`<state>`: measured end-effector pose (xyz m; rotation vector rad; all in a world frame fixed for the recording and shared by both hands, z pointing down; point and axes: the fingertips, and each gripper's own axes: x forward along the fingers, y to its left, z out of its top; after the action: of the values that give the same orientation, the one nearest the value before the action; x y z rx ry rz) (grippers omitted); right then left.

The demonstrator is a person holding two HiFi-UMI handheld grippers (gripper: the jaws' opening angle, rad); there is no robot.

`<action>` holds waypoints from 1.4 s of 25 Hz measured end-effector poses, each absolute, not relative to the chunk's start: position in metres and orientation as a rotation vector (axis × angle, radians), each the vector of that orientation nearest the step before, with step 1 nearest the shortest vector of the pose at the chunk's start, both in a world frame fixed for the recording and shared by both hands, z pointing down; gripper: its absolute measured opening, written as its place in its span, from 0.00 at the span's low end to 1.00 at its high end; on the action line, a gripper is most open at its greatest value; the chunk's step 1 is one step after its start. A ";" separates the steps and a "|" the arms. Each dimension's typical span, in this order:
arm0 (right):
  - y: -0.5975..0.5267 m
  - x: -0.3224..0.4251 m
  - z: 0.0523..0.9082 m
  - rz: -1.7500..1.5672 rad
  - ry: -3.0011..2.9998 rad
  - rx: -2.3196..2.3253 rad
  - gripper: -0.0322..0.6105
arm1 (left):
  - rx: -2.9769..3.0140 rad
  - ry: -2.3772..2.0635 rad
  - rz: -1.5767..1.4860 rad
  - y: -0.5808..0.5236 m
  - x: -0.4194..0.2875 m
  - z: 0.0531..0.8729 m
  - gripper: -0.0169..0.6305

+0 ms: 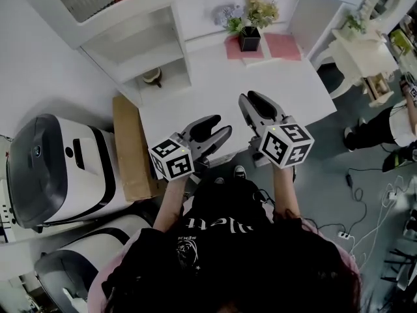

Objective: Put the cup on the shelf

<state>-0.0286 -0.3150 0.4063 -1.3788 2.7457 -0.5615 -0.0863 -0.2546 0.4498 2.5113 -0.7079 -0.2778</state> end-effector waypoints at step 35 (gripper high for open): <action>-0.135 0.023 0.444 -0.647 2.933 -1.187 0.16 | 2.436 -0.890 -0.251 -0.099 -0.020 0.469 0.33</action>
<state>0.0233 -0.1348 0.4436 -1.1869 2.9333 -0.6467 -0.0199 -0.0990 0.4692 2.4364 -0.8896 -0.2509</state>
